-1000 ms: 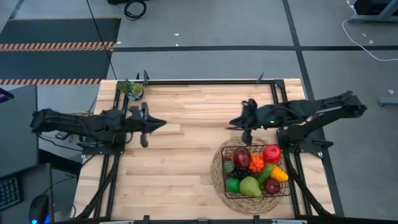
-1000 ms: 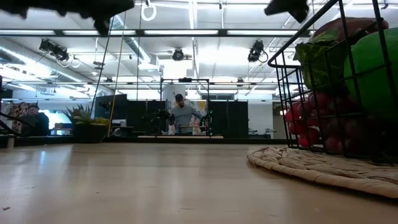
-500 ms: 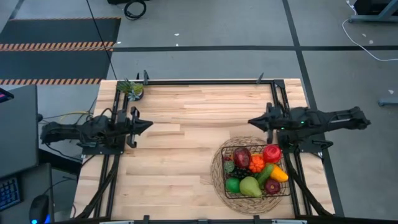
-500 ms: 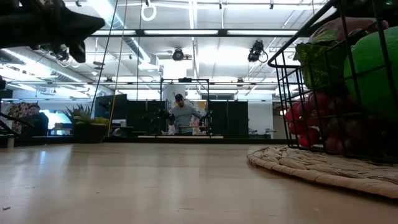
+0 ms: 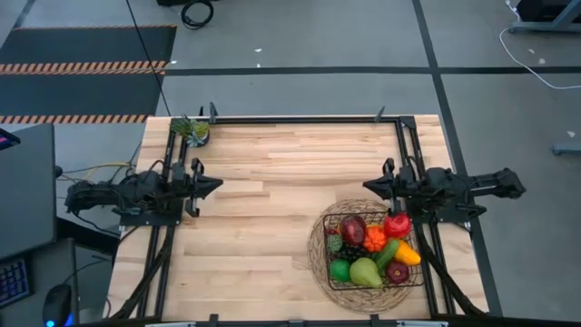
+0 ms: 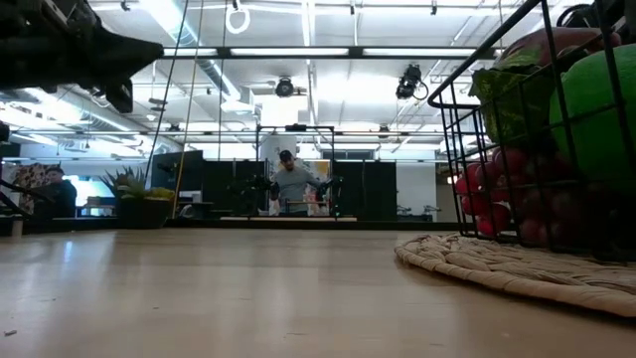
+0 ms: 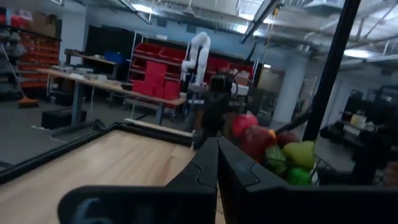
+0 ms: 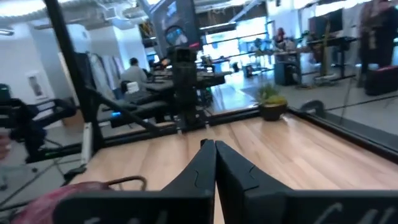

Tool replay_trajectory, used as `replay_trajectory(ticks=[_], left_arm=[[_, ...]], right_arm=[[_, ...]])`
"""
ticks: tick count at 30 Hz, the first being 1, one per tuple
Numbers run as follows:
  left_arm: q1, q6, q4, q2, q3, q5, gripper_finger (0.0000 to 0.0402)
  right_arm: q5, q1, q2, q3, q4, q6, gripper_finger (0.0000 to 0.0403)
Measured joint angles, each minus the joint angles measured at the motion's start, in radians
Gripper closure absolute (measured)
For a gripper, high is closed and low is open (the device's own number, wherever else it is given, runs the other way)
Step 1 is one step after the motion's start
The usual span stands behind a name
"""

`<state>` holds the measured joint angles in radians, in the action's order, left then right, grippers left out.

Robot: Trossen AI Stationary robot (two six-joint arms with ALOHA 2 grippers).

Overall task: Build produce basket
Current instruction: Return to Home Position

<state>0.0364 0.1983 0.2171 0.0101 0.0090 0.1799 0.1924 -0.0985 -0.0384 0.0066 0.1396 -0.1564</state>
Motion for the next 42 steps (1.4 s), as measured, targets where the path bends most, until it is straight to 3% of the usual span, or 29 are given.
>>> replay_trajectory(ticks=[4, 14, 22, 30, 37, 42], left_arm=[[0.0, -0.032, 0.032, -0.006, 0.0, 0.0, 0.0397], [0.0, -0.13, -0.122, -0.004, -0.001, 0.0, 0.0396], [0.0, -0.235, -0.125, -0.004, -0.001, 0.0, 0.0395], [0.0, -0.234, -0.127, -0.004, -0.001, 0.0, 0.0395], [0.0, -0.158, -0.126, -0.004, -0.001, -0.001, 0.0385], [0.0, -0.158, -0.126, -0.004, -0.001, -0.001, 0.0379]], right_arm=[[-0.002, 0.02, 0.005, 0.0, 0.003, 0.022, 0.0398], [-0.011, 0.062, -0.025, 0.0, -0.095, 0.021, 0.0394], [-0.011, 0.07, -0.049, 0.0, -0.095, 0.021, 0.0391], [-0.011, 0.069, -0.048, 0.0, -0.08, 0.031, 0.0393], [-0.001, 0.069, -0.048, 0.0, -0.077, 0.213, 0.0392], [0.001, 0.069, -0.048, 0.0, -0.073, 0.238, 0.0392]])
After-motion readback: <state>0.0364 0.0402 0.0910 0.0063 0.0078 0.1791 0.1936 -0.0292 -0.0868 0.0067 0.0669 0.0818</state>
